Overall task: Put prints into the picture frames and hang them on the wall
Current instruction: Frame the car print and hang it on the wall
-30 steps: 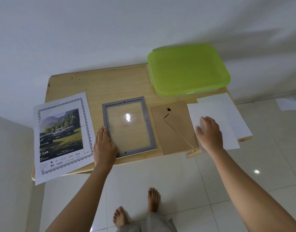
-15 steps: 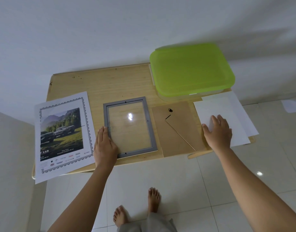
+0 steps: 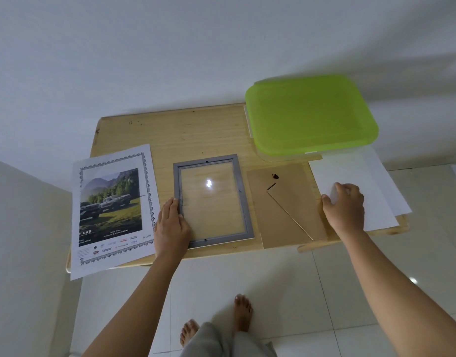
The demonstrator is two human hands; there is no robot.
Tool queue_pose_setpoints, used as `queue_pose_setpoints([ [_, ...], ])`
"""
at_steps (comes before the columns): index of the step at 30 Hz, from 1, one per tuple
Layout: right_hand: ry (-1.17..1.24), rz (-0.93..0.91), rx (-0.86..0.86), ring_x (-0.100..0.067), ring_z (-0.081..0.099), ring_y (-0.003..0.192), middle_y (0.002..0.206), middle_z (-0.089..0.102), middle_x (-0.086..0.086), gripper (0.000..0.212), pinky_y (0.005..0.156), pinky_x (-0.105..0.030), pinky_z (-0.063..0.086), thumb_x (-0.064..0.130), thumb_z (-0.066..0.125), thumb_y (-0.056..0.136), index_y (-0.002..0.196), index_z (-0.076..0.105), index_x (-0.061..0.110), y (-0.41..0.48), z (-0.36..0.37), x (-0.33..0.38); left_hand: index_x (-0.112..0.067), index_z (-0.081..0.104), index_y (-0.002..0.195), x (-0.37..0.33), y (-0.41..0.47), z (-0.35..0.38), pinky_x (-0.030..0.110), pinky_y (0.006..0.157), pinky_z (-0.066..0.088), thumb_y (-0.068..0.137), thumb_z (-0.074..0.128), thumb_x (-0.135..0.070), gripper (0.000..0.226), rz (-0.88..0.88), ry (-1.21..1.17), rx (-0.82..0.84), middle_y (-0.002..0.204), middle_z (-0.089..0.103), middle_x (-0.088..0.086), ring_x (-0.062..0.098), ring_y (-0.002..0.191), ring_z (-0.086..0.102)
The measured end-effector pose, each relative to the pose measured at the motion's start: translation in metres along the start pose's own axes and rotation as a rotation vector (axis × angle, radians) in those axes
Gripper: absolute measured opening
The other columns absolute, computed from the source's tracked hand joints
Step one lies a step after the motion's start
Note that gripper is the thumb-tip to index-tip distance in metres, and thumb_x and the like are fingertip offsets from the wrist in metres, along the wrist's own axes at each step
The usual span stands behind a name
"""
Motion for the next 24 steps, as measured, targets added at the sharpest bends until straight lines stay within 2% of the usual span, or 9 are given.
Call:
queue_pose_setpoints([
  [2, 0.016, 0.014, 0.011, -0.037, 0.040, 0.117, 0.128, 0.043, -0.018, 0.030, 0.088, -0.044, 0.041, 0.016, 0.053, 0.088, 0.114, 0.053, 0.001, -0.002, -0.002, 0.005, -0.010, 0.039, 0.137, -0.001, 0.001, -0.002, 0.042, 0.109, 0.031, 0.092, 0.043, -0.011, 0.045, 0.012, 0.005, -0.003, 0.143, 0.041, 0.005, 0.021, 0.132, 0.036],
  [5, 0.043, -0.021, -0.003, -0.038, 0.046, 0.106, 0.117, 0.049, -0.020, 0.013, 0.077, -0.040, 0.039, 0.008, 0.050, 0.085, 0.095, 0.056, 0.001, -0.009, -0.004, 0.024, -0.009, 0.045, 0.130, -0.002, 0.007, -0.007, 0.039, 0.103, 0.035, 0.089, 0.044, -0.009, 0.041, 0.036, 0.019, 0.014, 0.135, 0.046, 0.004, 0.021, 0.124, 0.041],
  [6, 0.058, -0.042, -0.005, -0.037, 0.046, 0.106, 0.116, 0.050, -0.020, 0.014, 0.077, -0.040, 0.039, 0.008, 0.049, 0.085, 0.095, 0.057, 0.002, -0.012, -0.003, 0.033, -0.008, 0.048, 0.126, -0.002, 0.010, -0.009, 0.037, 0.099, 0.036, 0.089, 0.045, -0.008, 0.037, 0.047, 0.026, 0.023, 0.130, 0.049, 0.005, 0.022, 0.119, 0.043],
  [9, 0.149, -0.131, -0.015, -0.034, 0.047, 0.114, 0.119, 0.053, -0.018, 0.030, 0.091, -0.041, 0.040, 0.008, 0.049, 0.087, 0.116, 0.057, 0.002, -0.030, 0.006, 0.077, -0.004, 0.054, 0.114, 0.000, 0.022, -0.022, 0.034, 0.088, 0.039, 0.087, 0.045, -0.006, 0.029, 0.108, 0.029, 0.036, 0.118, 0.054, 0.010, 0.025, 0.108, 0.049],
  [13, 0.257, -0.334, 0.011, -0.030, 0.053, 0.106, 0.107, 0.060, -0.016, 0.029, 0.091, -0.036, 0.042, 0.002, 0.052, 0.084, 0.112, 0.061, 0.002, -0.073, 0.032, 0.162, -0.006, 0.056, 0.114, 0.024, 0.034, -0.055, 0.033, 0.087, 0.043, 0.086, 0.051, -0.006, 0.029, 0.117, 0.008, -0.036, 0.117, 0.055, 0.008, 0.023, 0.109, 0.050],
  [16, 0.374, -0.455, 0.120, -0.027, 0.058, 0.099, 0.101, 0.062, -0.013, 0.025, 0.088, -0.030, 0.045, -0.001, 0.054, 0.082, 0.106, 0.063, 0.002, -0.113, 0.060, 0.231, -0.009, 0.055, 0.116, 0.062, 0.039, -0.085, 0.041, 0.089, 0.046, 0.087, 0.051, -0.009, 0.030, 0.061, 0.004, -0.099, 0.123, 0.052, 0.007, 0.025, 0.114, 0.048],
  [18, 0.433, -0.509, 0.227, -0.024, 0.058, 0.101, 0.105, 0.061, -0.012, 0.026, 0.089, -0.030, 0.047, 0.001, 0.052, 0.085, 0.109, 0.062, 0.002, -0.142, 0.081, 0.273, -0.011, 0.051, 0.123, 0.093, 0.037, -0.106, 0.046, 0.095, 0.044, 0.089, 0.050, -0.014, 0.034, -0.010, 0.039, -0.129, 0.134, 0.045, 0.006, 0.024, 0.123, 0.041],
  [21, 0.433, -0.518, 0.394, -0.020, 0.053, 0.111, 0.118, 0.056, -0.009, 0.032, 0.093, -0.024, 0.044, 0.006, 0.049, 0.090, 0.122, 0.054, 0.004, -0.175, 0.110, 0.317, -0.013, 0.041, 0.135, 0.136, 0.032, -0.124, 0.048, 0.106, 0.035, 0.094, 0.045, -0.027, 0.043, -0.063, 0.111, -0.097, 0.148, 0.030, 0.005, 0.024, 0.137, 0.028],
  [24, 0.356, -0.492, 0.427, -0.022, 0.046, 0.118, 0.123, 0.051, -0.009, 0.031, 0.095, -0.023, 0.041, 0.010, 0.048, 0.092, 0.123, 0.049, 0.005, -0.193, 0.136, 0.342, -0.014, 0.024, 0.145, 0.173, 0.029, -0.125, 0.041, 0.114, 0.018, 0.093, 0.031, -0.047, 0.063, -0.024, 0.195, 0.016, 0.155, 0.017, 0.005, 0.021, 0.144, 0.013],
])
Point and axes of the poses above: each hand's wrist, its own y-axis towards the middle knuckle, its own z-axis out of the palm, x = y × z, the point moved 3 cm from there along y, towards the middle knuckle
